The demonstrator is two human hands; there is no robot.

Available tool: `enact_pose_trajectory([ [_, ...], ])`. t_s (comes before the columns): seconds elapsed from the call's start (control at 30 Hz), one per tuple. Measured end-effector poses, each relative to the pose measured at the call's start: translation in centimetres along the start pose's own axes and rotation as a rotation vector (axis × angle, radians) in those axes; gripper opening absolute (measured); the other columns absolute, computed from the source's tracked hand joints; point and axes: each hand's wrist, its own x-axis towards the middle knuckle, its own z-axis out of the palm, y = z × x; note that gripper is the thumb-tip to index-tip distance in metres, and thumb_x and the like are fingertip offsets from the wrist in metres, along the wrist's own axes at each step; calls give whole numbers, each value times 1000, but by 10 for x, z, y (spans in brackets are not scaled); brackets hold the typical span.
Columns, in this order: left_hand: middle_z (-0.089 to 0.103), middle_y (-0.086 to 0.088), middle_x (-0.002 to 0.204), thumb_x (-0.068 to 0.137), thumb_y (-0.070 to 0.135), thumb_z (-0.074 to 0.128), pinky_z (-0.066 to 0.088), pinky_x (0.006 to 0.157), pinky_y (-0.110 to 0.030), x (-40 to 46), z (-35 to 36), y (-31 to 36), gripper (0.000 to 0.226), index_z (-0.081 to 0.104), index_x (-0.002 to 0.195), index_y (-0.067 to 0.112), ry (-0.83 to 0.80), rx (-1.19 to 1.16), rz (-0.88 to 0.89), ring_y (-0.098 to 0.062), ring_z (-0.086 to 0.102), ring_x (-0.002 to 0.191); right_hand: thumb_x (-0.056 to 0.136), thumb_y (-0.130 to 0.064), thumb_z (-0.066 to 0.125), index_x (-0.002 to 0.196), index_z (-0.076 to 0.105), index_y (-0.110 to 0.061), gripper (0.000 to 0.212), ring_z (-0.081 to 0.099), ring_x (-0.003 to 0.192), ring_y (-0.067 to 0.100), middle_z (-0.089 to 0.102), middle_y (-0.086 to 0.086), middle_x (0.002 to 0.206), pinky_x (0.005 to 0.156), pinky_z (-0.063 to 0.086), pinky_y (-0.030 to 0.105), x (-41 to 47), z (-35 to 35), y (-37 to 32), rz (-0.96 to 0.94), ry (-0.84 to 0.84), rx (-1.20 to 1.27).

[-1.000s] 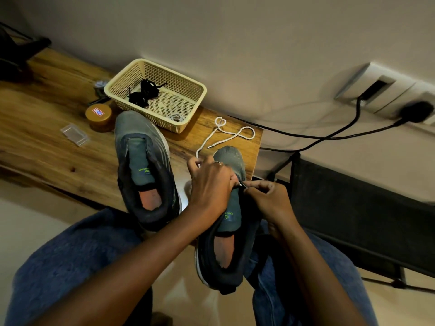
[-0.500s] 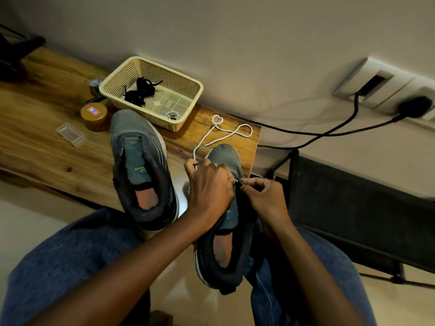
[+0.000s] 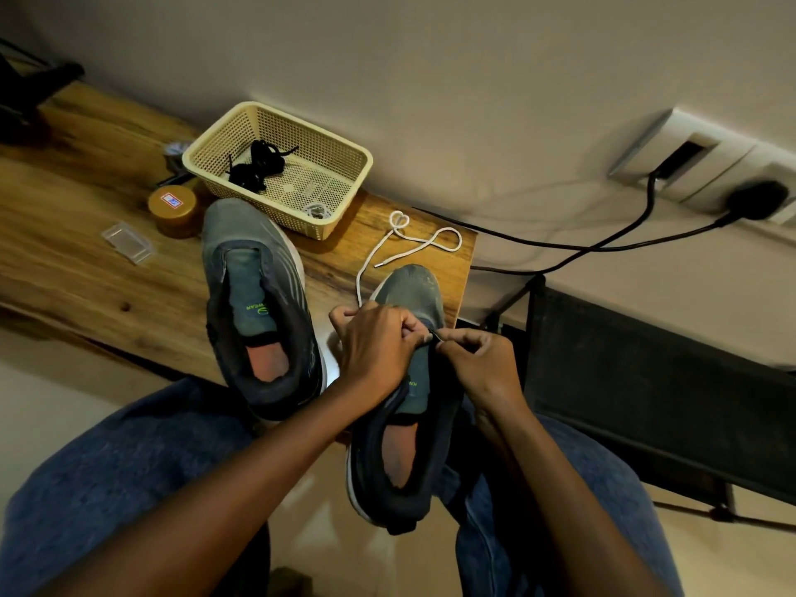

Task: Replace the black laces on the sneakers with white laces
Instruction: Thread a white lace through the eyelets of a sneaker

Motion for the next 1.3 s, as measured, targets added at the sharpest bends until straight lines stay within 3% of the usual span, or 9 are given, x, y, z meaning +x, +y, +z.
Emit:
enact_pose_trajectory([
  [0.1,66,16,84,85,44,64,9,79,-28,1,3,-4,12,71,83,34,-30,-5,21,-6,47,101,83,9,59,62,68,-17,35,61,52,1,66,-8,56,51,50,13,-1,0,0,30,-12,90],
  [0.2,64,15,85,84,48,63,12,83,-29,2,5,-9,14,71,84,36,-44,1,57,-5,45,102,84,11,57,64,69,-12,33,62,50,2,66,-5,53,52,52,15,-2,-1,2,73,-33,136],
  [0.3,65,13,87,82,48,64,12,78,-27,5,5,-13,15,71,84,36,-50,-32,102,-8,47,101,84,12,55,73,71,-5,25,63,49,4,67,-3,53,50,52,16,0,-2,3,108,-47,158],
  [0.4,66,12,89,81,45,66,15,76,-27,9,2,-17,12,70,83,34,-89,-85,165,-10,49,98,84,11,57,67,70,-9,29,65,53,9,68,0,56,49,52,18,2,-4,3,111,-65,160],
  [0.6,66,13,73,74,37,76,17,70,-29,13,1,-21,20,63,88,31,-90,-208,233,-7,58,85,86,6,61,70,70,-4,21,62,49,4,66,-1,53,47,50,16,5,-5,3,88,-92,80],
  [0.73,67,11,70,71,36,78,23,73,-29,15,2,-19,20,66,85,28,-68,-223,242,-9,61,79,85,6,59,83,69,10,11,60,67,21,70,24,75,64,49,30,8,-1,6,74,-65,-13],
  [0.8,70,10,73,72,34,78,23,76,-28,16,2,-16,19,67,86,28,-65,-159,240,-9,62,81,84,4,60,84,71,5,11,59,72,23,70,27,84,68,48,35,8,2,8,68,-38,-37],
  [0.93,70,17,76,80,34,68,16,74,-26,20,3,-13,14,65,93,37,-45,19,200,-8,58,94,84,2,63,70,70,-8,19,58,67,16,67,10,70,60,48,26,8,4,9,57,-6,-26],
  [1.3,69,14,80,85,26,62,12,77,-28,18,-2,-13,18,54,99,34,-49,61,355,-9,54,97,85,1,63,68,71,-10,22,60,67,15,68,10,71,58,50,24,8,1,8,61,-6,22],
])
